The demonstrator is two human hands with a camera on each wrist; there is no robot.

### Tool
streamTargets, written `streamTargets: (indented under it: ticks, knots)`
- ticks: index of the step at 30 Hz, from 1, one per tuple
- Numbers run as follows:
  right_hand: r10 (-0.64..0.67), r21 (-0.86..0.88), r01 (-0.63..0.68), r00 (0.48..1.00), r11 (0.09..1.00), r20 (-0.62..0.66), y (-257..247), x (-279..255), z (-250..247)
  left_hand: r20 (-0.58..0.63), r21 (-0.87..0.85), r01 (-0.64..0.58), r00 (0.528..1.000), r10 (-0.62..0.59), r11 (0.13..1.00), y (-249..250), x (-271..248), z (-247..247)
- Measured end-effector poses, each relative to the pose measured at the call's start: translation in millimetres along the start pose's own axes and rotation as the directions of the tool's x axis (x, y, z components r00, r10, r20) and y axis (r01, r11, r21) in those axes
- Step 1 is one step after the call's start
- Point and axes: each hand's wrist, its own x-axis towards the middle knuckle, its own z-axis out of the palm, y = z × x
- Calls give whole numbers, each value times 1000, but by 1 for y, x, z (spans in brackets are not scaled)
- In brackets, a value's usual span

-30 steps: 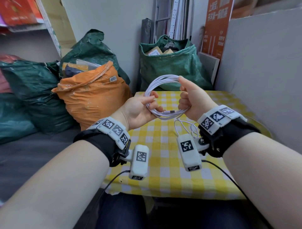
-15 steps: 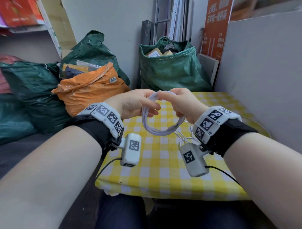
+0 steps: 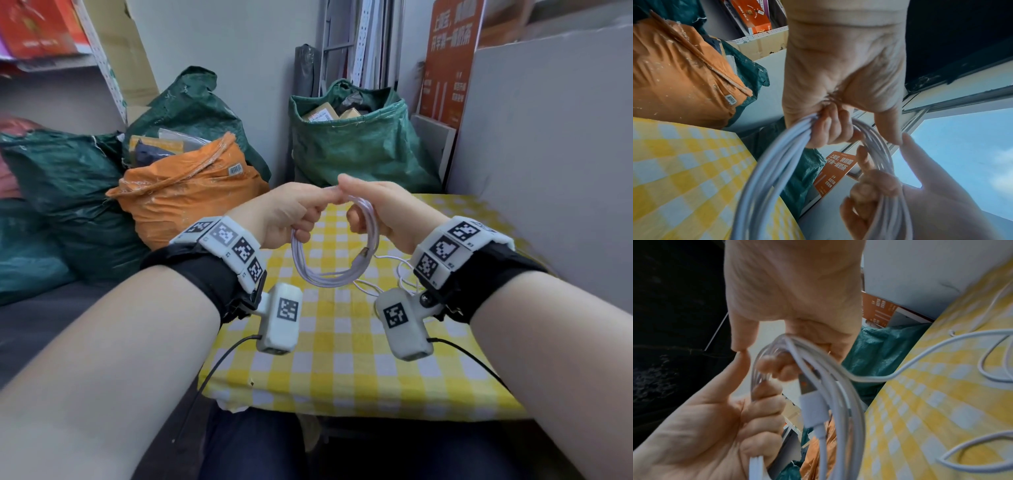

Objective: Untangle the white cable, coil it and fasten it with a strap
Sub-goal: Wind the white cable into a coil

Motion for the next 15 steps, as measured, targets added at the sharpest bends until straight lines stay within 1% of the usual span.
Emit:
streamTargets:
  ticks: [4, 9, 12, 15]
  knots:
    - [39, 24, -40, 999, 999, 19, 6, 1, -7, -124, -106, -34, 992, 20, 994, -3, 4, -2]
    - [49, 69, -52, 998, 996, 37, 16, -2, -8, -218, -280, -74, 976, 12, 957, -4, 6, -5]
    - [56, 56, -58, 998, 997, 36, 20, -3, -5, -253, -384, -87, 967, -14, 919, -5, 7, -5]
    - [58, 26, -59, 998, 998, 18, 22, -2, -1, -256, -464, -97, 966, -28, 880, -8, 8, -4]
